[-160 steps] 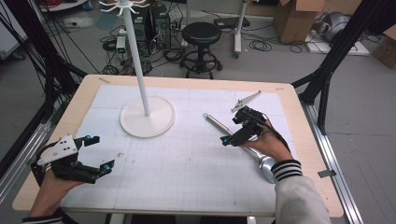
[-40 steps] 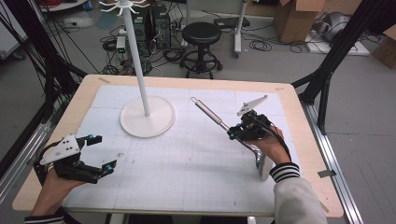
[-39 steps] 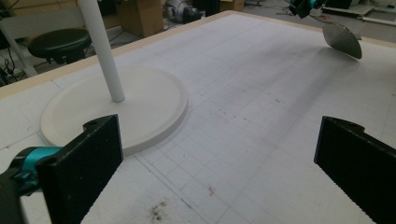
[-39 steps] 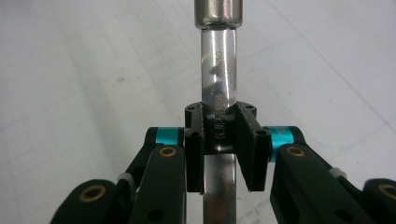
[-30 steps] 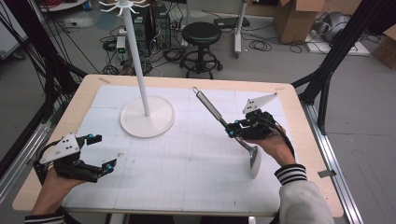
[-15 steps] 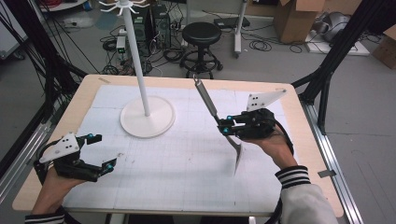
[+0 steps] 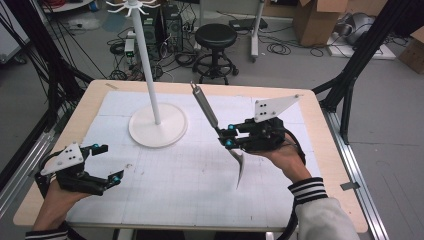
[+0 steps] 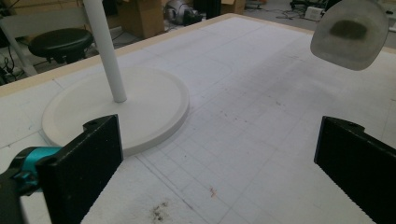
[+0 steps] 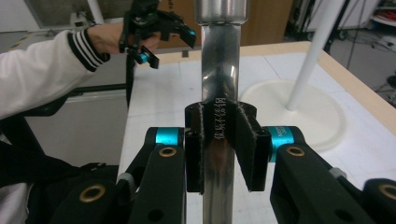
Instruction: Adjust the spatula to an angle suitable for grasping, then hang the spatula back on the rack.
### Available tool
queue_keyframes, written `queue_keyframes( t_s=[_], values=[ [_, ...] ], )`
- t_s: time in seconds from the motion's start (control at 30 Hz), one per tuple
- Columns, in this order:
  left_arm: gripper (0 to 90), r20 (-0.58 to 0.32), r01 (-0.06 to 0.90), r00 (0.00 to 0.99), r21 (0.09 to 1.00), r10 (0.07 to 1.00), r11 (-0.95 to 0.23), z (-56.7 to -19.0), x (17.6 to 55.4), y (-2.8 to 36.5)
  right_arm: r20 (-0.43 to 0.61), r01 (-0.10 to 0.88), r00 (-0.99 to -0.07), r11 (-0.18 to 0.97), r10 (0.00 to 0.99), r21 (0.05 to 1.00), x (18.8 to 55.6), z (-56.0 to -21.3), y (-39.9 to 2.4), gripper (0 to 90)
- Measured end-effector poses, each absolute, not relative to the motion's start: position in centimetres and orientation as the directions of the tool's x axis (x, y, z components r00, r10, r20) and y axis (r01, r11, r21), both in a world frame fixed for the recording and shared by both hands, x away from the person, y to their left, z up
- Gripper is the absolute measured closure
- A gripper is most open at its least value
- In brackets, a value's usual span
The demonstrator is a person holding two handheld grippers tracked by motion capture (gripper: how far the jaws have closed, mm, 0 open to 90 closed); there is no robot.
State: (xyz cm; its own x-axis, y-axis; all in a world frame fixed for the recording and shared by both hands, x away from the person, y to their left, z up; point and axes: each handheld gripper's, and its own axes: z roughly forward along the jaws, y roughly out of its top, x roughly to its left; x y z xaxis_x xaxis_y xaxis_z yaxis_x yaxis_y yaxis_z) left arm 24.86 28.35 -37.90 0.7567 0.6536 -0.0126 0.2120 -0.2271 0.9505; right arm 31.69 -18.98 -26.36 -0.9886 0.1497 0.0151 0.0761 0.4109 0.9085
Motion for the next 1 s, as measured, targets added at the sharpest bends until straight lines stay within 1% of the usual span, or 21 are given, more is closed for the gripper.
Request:
queue_keyframes(
  t_s=[0.1,0.37,1.0],
  values=[
    [1.7,-0.012,0.211,0.756,0.951,0.654,-0.227,-37.8,24.7,28.5,-0.004,0.045,-0.993,0.401,0.121,0.915,31.4,-26.1,-18.3,74.9],
    [1.7,-0.017,0.211,0.753,0.953,0.658,-0.217,-37.8,24.6,28.7,-0.009,0.018,-0.998,0.401,0.066,0.916,30.9,-25.9,-16.8,74.9],
    [1.7,-0.017,0.197,0.763,0.958,0.646,-0.208,-37.1,24.5,28.5,0.000,0.023,-0.998,0.404,0.056,0.914,31.0,-26.8,-16.4,74.9]
  ],
)
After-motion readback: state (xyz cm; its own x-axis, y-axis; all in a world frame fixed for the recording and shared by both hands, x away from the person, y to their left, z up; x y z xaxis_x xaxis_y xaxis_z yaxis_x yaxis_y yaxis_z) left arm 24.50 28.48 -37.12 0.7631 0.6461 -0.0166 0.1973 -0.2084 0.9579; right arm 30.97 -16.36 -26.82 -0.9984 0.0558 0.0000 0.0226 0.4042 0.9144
